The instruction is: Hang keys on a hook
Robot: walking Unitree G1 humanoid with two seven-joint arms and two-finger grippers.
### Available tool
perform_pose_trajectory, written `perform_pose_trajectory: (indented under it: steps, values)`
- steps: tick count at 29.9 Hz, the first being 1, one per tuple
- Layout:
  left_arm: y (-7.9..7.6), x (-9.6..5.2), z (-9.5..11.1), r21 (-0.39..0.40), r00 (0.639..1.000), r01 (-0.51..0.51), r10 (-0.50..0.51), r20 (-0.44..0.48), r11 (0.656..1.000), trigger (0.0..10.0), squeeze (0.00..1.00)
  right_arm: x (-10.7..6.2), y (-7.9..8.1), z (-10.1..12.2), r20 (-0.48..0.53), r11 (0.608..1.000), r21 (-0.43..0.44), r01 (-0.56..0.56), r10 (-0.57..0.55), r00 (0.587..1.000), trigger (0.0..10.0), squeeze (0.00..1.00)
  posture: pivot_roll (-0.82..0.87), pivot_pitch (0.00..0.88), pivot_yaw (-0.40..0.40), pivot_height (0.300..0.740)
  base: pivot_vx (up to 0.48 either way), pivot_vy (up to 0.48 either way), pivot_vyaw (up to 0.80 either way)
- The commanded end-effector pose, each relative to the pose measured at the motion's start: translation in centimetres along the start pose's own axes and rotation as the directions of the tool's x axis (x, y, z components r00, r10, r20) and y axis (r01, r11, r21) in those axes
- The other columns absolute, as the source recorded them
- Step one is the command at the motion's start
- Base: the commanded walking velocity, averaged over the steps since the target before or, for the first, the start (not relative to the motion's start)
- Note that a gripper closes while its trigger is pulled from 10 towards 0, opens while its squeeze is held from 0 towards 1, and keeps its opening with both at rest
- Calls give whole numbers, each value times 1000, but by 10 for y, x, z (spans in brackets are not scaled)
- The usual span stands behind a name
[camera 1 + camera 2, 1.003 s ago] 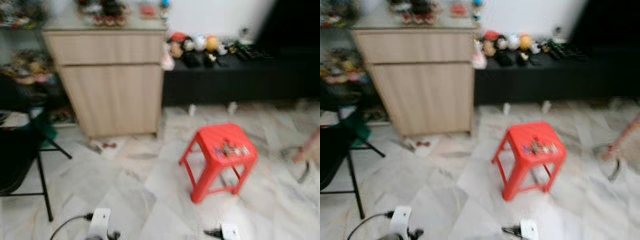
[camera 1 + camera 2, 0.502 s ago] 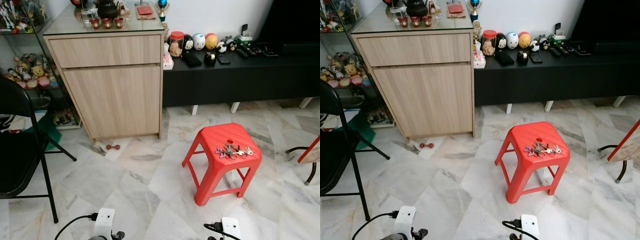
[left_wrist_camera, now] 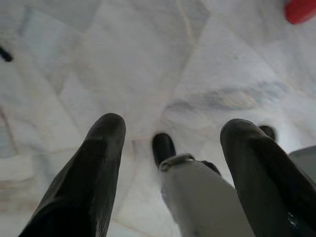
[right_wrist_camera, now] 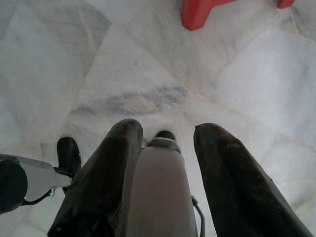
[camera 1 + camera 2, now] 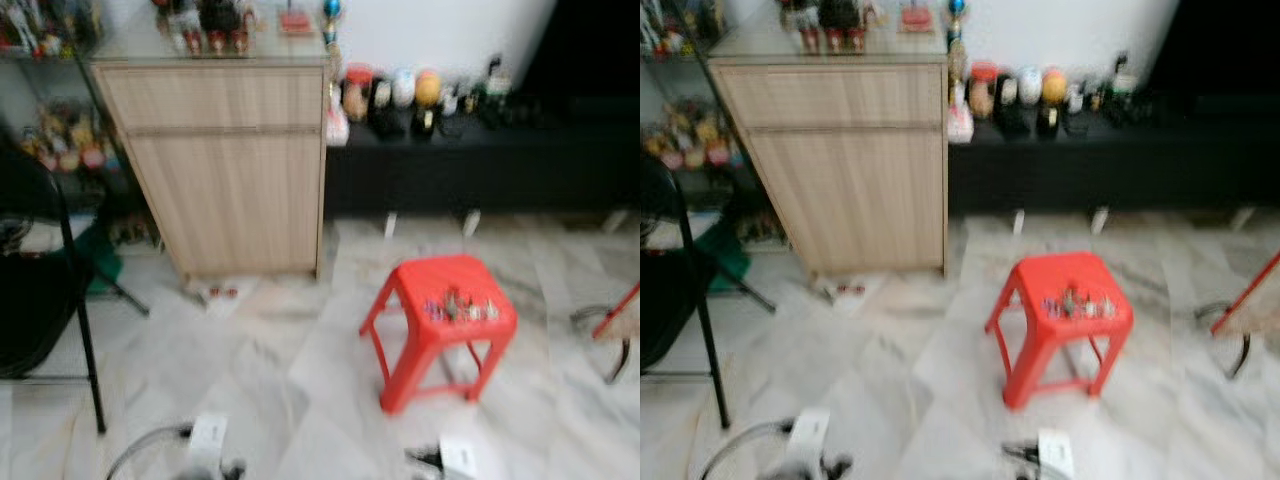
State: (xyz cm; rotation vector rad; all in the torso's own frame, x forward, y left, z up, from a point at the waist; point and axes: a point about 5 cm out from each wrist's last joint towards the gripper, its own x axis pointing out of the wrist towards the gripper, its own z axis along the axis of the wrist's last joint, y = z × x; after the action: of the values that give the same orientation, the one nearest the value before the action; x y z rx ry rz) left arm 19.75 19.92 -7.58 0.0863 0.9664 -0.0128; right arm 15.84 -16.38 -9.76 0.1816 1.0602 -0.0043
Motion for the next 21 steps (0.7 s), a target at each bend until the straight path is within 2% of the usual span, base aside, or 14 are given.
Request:
perform_pose_trajectory:
  steps: [1, 21]
  values:
    - [-10, 1, -3, 6, 1000, 27, -27, -12, 1000, 10000, 0, -2, -8, -2, 0, 1000, 8, 25, -25, 1000, 10000, 0, 58, 0, -37, 740, 0, -311, 0]
    - [-10, 1, -2, 3, 1000, 22, -22, -6, 1000, 10000, 0, 0, -6, 7, 11, 1000, 5, 23, -23, 1000, 10000, 0, 57, 0, -40, 740, 0, -313, 0]
